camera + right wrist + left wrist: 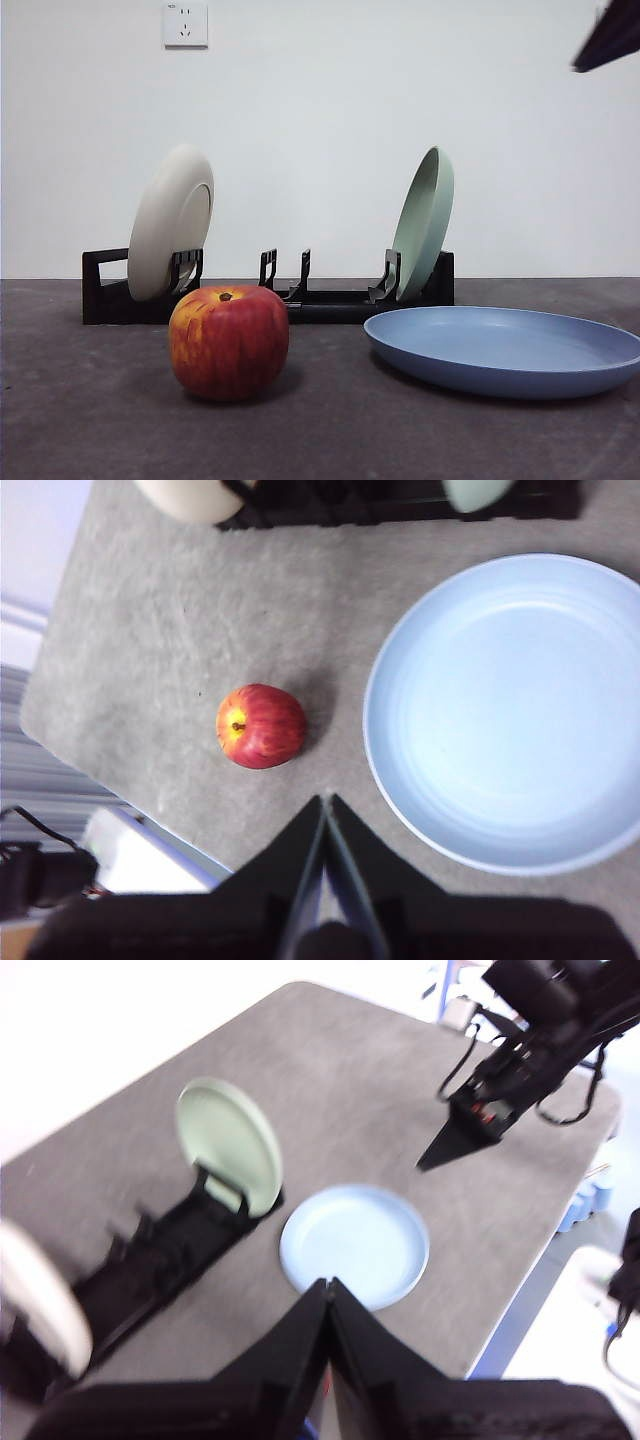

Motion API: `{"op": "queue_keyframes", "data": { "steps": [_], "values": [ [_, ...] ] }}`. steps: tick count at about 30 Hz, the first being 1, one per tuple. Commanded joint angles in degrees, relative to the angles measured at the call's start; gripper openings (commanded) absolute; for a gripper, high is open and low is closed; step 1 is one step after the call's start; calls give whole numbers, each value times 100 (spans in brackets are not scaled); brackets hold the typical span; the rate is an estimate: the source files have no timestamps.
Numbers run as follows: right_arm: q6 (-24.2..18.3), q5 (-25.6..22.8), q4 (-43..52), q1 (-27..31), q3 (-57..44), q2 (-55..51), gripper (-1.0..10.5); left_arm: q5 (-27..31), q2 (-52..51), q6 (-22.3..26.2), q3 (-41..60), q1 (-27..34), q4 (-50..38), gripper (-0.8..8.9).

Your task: Take the blue plate from the plate rack,put the plate on the table,take the apple from the table,put the apple in the plate

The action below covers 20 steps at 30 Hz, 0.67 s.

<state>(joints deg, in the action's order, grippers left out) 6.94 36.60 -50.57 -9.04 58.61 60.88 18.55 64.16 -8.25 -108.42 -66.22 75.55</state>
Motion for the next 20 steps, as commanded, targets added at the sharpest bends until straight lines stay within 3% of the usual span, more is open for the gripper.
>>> {"op": "queue_keyframes", "data": {
  "steps": [1, 7, 12, 16, 20],
  "values": [
    [546, -557, 376, -824, 28, 17, 122, 136, -518, -455, 986, 2, 13, -9],
    [1104, -1488, 1318, -2507, 79, 503, 365, 210, -1585, -1390, 2656, 2, 13, -8],
    [1108, -2057, 1303, -3462, 503, 1582, 577, 205, -2310, -2076, 3521, 2, 13, -8],
    [734, -2293, 1252, -3939, 1067, 2524, 644, 205, -2653, -2315, 3866, 2, 13, -8],
    [310, -2994, 881, -4317, 1773, 3449, 702, 136, -2806, -2393, 3936, 2, 13, -8]
  ]
}}
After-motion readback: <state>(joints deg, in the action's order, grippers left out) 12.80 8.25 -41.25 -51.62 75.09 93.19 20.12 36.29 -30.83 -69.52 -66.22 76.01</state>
